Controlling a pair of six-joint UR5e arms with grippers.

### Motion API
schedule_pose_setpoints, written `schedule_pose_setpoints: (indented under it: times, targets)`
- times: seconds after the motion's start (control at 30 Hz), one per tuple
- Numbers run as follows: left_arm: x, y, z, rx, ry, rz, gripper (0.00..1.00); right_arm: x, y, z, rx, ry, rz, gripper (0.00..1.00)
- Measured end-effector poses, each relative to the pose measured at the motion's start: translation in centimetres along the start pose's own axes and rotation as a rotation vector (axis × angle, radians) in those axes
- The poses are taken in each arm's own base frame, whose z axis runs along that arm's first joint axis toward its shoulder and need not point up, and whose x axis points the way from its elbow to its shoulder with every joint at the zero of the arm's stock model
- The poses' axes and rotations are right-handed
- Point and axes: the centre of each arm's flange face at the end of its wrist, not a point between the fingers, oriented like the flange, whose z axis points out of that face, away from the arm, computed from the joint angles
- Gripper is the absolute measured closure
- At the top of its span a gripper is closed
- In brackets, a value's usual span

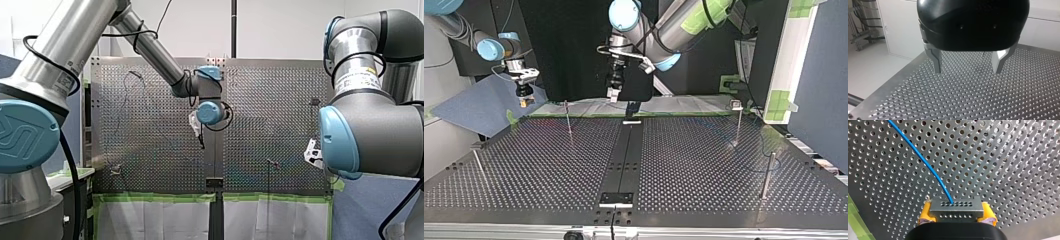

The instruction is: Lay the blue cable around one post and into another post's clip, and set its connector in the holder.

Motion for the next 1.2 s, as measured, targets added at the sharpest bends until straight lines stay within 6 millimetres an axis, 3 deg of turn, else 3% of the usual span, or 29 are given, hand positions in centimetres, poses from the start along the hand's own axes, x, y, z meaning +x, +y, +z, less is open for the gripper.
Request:
schedule_pose_setpoints:
  times: [0.83, 1.2]
  targets:
    - [-5.7, 3.9, -4.3, -0.009, -0.092, -0.027, 0.00, -0.3, -0.6, 0.2, 0.011, -0.005, -0.002, 1.00]
    - [-3.8, 6.1, -7.0, -0.018, -0.069, -0.013, 0.00, -0.3, -0.8, 0.2, 0.014, -0.006, -0.002, 1.00]
